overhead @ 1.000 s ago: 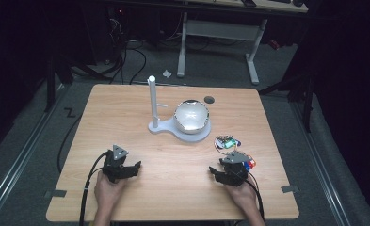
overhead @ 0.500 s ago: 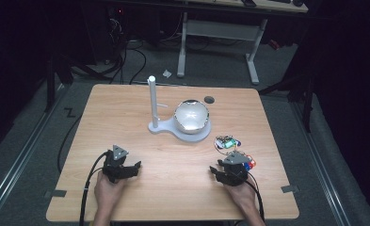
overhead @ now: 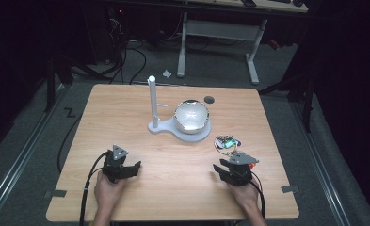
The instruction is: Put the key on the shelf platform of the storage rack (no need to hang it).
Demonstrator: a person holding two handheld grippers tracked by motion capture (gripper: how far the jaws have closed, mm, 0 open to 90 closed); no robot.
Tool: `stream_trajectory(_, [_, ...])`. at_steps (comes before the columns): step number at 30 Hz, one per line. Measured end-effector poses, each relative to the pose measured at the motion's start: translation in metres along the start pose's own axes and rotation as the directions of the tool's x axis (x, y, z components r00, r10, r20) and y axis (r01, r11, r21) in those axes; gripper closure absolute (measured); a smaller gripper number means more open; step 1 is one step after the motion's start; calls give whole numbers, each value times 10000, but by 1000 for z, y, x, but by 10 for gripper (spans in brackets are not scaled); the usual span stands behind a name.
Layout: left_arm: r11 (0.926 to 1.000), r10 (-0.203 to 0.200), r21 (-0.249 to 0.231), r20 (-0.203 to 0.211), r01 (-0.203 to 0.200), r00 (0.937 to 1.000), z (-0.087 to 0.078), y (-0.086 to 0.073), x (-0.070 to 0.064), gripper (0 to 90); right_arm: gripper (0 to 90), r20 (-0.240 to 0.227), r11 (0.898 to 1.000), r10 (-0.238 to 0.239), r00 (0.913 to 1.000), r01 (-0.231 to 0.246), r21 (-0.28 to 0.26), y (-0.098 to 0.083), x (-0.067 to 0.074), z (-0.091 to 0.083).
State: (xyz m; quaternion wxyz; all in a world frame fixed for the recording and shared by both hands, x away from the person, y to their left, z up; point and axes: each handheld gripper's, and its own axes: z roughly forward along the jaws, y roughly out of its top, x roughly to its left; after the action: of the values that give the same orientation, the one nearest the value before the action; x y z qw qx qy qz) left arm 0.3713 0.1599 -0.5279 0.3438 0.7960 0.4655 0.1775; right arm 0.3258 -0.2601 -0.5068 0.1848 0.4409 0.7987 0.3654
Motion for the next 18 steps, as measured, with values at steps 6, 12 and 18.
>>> stream_trajectory(6, [10000,-30,-7,-11,30,10000,0,0,0,227,605,-111,9993,367,9993,-367,-23,0,-9,-7])
stream_trajectory(12, [10000,-71,-16,-10,71,10000,0,0,0,231,614,116,9977,602,9981,-598,-311,2,-20,-23])
stream_trajectory(18, [10000,-72,-18,-13,72,10000,0,0,0,232,639,547,9960,859,9948,-843,-309,7,-36,-29])
